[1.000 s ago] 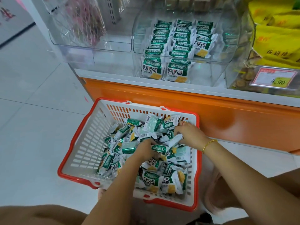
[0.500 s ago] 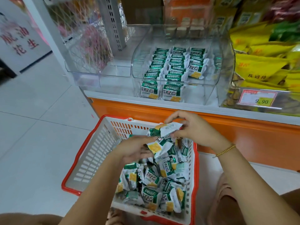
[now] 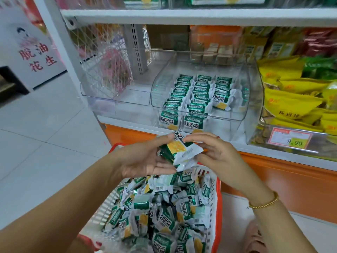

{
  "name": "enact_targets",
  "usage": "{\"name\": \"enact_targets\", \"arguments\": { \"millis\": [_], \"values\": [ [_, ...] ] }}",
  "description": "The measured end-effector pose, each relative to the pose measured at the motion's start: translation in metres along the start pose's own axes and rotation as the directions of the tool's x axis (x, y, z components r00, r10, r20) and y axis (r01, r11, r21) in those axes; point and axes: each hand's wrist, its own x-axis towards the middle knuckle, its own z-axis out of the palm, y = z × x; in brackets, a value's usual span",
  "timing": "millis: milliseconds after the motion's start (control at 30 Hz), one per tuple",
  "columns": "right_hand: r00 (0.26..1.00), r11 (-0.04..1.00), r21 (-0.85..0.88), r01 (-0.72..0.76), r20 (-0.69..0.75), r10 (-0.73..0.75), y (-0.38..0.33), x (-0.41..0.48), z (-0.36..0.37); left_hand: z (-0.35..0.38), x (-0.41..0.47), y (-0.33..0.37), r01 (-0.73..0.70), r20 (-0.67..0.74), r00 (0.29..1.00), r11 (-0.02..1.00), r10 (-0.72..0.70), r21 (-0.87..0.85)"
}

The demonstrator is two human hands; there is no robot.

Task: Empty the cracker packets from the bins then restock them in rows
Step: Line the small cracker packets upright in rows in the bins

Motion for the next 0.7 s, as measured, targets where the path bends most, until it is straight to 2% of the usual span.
{"name": "enact_targets", "arguments": {
  "millis": [167, 300, 400, 500, 567, 700],
  "values": [
    [0.982, 0.991, -0.002, -0.135, 0.131, 0.135, -0.016, 0.014, -0.022, 0.002, 0.012, 0.009, -0.156, -0.009, 0.987, 0.981, 0.158, 0.117],
    [0.957, 0.955, -0.209, -0.210, 0.158, 0.245, -0.038, 0.044, -0.040, 0.009, 0.018, 0.023, -0.316, 0.017, 0.946, 0.909, 0.324, 0.271],
    [0.944, 0.860, -0.486, -0.154, 0.184, 0.273, -0.056, 0.067, -0.050, 0.016, 0.024, 0.034, -0.413, 0.005, 0.904, 0.869, 0.428, 0.273],
    [0.955, 0.769, -0.635, -0.076, 0.175, 0.239, -0.069, 0.089, -0.061, 0.020, 0.033, 0.045, -0.494, -0.076, 0.847, 0.831, 0.526, 0.255],
    [0.951, 0.735, -0.674, -0.076, 0.173, 0.257, -0.076, 0.101, -0.071, 0.022, 0.036, 0.053, -0.539, -0.091, 0.809, 0.796, 0.580, 0.276],
    [0.935, 0.769, -0.634, -0.076, 0.222, 0.276, -0.089, 0.117, -0.084, 0.027, 0.034, 0.063, -0.617, -0.060, 0.739, 0.710, 0.671, 0.338]
  ]
}}
